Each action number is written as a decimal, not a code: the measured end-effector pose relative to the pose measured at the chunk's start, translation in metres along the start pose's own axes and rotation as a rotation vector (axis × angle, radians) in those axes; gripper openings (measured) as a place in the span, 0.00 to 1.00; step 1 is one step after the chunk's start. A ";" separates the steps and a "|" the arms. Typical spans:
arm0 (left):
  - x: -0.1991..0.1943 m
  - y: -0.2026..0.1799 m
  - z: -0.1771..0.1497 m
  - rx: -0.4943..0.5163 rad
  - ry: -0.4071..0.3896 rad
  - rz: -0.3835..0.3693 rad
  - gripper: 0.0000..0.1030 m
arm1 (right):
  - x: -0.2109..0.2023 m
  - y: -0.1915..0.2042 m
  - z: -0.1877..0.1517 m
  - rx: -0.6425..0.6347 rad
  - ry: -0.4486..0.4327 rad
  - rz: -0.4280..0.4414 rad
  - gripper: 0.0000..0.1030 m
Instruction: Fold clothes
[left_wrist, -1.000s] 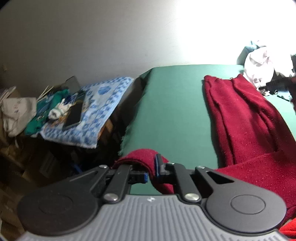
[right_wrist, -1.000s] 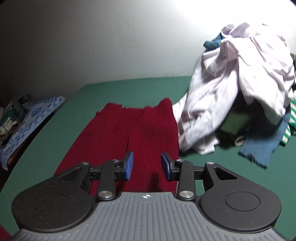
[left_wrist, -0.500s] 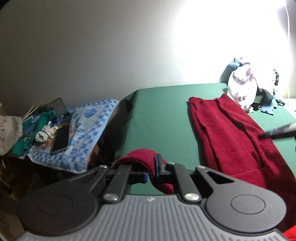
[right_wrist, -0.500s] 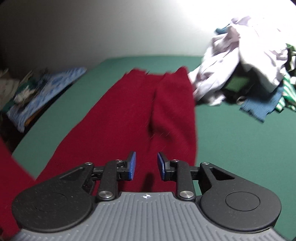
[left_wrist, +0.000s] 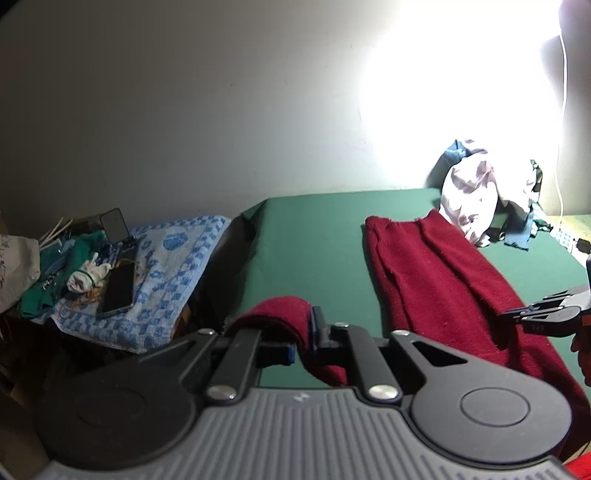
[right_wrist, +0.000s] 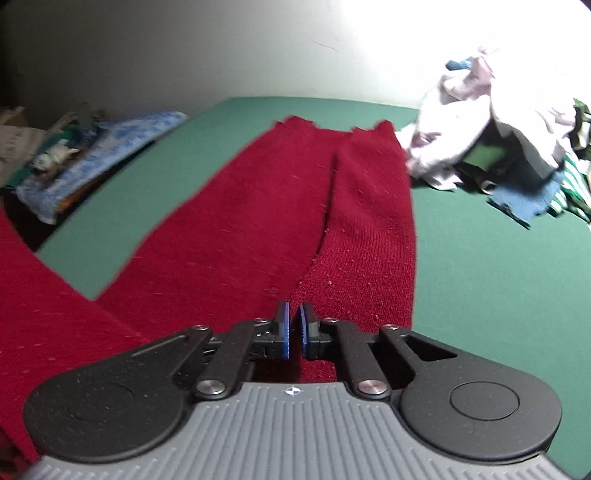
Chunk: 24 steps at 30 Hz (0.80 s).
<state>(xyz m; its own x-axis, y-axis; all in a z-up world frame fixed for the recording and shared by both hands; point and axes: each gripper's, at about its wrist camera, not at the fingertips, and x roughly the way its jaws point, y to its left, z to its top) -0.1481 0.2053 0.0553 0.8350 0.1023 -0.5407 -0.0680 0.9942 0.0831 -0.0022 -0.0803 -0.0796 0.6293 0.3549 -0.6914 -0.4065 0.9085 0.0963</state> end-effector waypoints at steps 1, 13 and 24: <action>-0.004 0.000 0.001 0.000 -0.003 -0.003 0.09 | -0.001 0.000 -0.001 -0.007 0.001 0.019 0.06; -0.009 -0.004 -0.004 0.033 0.000 0.010 0.10 | -0.012 -0.022 -0.015 0.104 0.015 0.067 0.23; 0.019 -0.021 -0.009 0.087 0.046 0.019 0.10 | -0.046 -0.008 -0.050 0.008 0.078 0.035 0.23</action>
<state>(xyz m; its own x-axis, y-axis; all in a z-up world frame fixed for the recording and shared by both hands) -0.1353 0.1864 0.0356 0.8078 0.1246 -0.5761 -0.0341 0.9856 0.1654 -0.0613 -0.1148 -0.0843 0.5611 0.3686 -0.7412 -0.4221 0.8976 0.1269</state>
